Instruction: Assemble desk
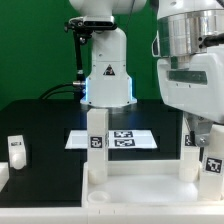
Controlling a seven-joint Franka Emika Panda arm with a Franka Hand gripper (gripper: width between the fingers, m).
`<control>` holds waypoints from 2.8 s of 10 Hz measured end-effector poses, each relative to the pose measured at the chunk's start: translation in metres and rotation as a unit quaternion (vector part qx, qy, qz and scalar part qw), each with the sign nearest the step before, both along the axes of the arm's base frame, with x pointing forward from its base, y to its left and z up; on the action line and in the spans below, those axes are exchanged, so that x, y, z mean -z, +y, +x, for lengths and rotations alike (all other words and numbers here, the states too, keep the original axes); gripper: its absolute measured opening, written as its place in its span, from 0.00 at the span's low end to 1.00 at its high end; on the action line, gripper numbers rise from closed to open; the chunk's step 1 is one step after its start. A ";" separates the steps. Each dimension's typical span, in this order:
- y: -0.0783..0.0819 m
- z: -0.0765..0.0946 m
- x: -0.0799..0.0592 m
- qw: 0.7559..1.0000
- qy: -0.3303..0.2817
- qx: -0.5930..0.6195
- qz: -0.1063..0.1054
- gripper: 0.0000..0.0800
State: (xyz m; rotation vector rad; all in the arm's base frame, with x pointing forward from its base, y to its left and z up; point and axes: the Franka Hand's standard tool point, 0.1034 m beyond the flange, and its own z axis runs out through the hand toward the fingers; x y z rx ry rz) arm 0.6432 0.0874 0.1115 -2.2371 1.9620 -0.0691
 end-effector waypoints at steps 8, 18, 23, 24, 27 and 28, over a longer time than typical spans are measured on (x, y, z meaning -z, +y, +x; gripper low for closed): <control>0.009 0.002 -0.015 0.918 -0.033 -0.390 -0.059 0.75; 0.024 -0.007 0.002 0.968 -0.006 -0.248 -0.036 0.36; 0.012 -0.008 0.003 0.995 0.029 0.092 0.016 0.36; 0.012 -0.006 0.003 0.984 0.028 0.172 0.041 0.36; 0.008 -0.005 0.004 0.956 0.018 0.283 0.074 0.36; 0.007 -0.005 0.004 0.956 0.018 0.283 0.074 0.42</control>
Offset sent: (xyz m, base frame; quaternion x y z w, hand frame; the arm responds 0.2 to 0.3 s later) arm -0.0005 -0.0101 0.0365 0.0615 0.0569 -0.0317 0.9960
